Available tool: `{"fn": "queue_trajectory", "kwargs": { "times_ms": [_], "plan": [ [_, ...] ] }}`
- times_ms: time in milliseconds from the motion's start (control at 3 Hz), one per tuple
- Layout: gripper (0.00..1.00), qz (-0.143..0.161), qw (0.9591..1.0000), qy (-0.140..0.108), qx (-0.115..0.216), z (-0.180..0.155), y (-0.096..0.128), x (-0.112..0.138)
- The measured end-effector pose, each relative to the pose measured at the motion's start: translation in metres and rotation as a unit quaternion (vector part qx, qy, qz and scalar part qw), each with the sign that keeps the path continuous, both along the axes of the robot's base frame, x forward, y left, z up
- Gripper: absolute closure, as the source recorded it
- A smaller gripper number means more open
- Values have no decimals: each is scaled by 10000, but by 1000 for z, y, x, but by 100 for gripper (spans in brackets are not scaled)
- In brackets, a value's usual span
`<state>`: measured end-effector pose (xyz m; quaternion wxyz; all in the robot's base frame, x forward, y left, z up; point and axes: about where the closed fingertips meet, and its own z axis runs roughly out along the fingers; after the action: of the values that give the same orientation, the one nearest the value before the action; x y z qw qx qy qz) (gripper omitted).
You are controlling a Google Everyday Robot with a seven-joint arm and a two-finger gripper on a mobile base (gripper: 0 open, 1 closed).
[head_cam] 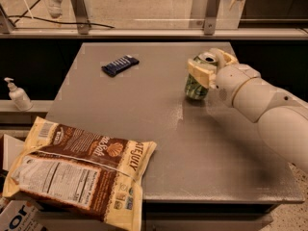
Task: Place green can upright
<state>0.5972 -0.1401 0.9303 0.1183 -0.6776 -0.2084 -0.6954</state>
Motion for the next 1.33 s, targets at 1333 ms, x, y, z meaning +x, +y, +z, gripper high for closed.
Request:
{"fn": "queue_trajectory", "kwargs": {
  "times_ms": [1333],
  "plan": [
    [100, 2171, 9748, -283, 434, 38, 41, -42]
  ]
}}
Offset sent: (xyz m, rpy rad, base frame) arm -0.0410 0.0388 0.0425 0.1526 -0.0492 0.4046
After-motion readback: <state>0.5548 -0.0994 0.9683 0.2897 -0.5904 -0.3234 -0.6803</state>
